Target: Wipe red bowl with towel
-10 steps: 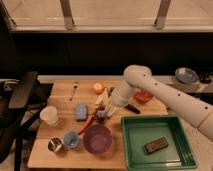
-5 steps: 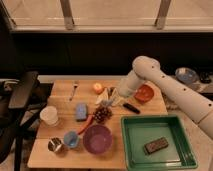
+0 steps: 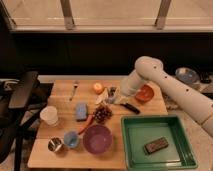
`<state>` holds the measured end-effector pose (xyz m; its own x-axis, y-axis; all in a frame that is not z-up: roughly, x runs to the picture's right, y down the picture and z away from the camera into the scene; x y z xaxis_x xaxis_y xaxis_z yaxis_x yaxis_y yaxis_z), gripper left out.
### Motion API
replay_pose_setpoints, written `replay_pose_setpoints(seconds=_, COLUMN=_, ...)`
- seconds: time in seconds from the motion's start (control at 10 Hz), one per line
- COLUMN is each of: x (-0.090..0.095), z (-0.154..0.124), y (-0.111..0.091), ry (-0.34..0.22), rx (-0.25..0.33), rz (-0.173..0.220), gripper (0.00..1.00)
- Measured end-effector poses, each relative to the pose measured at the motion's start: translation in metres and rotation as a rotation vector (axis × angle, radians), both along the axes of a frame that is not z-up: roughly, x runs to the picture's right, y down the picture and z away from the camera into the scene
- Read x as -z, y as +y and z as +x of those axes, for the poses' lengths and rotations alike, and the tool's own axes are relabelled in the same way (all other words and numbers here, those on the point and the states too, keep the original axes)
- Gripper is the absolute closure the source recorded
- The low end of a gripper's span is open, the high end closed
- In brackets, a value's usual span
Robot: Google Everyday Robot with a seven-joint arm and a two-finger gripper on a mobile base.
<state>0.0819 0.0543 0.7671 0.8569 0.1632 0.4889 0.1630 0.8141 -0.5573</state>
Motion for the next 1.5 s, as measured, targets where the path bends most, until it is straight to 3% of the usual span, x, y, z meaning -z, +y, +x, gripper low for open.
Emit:
replay_pose_setpoints(seconds=0.4, x=-0.029, z=0.087, y=-0.037, ry=0.203, rx=-0.034, rz=0.023, gripper=1.00)
replay_pose_setpoints(seconds=0.7, x=-0.048, z=0.162, y=-0.055, ry=0.324, rx=-0.114, rz=0.031, gripper=1.00)
replay_pose_setpoints(seconds=1.0, x=-0.057, z=0.196, y=-0.059, ry=0.340, rx=-0.147, rz=0.025, gripper=1.00)
replay_pose_setpoints(seconds=1.4, x=-0.059, z=0.194, y=-0.060, ry=0.340, rx=-0.141, rz=0.031, gripper=1.00)
replay_pose_setpoints(seconds=1.5, x=-0.062, z=0.196, y=-0.058, ry=0.358, rx=-0.119, rz=0.061, gripper=1.00)
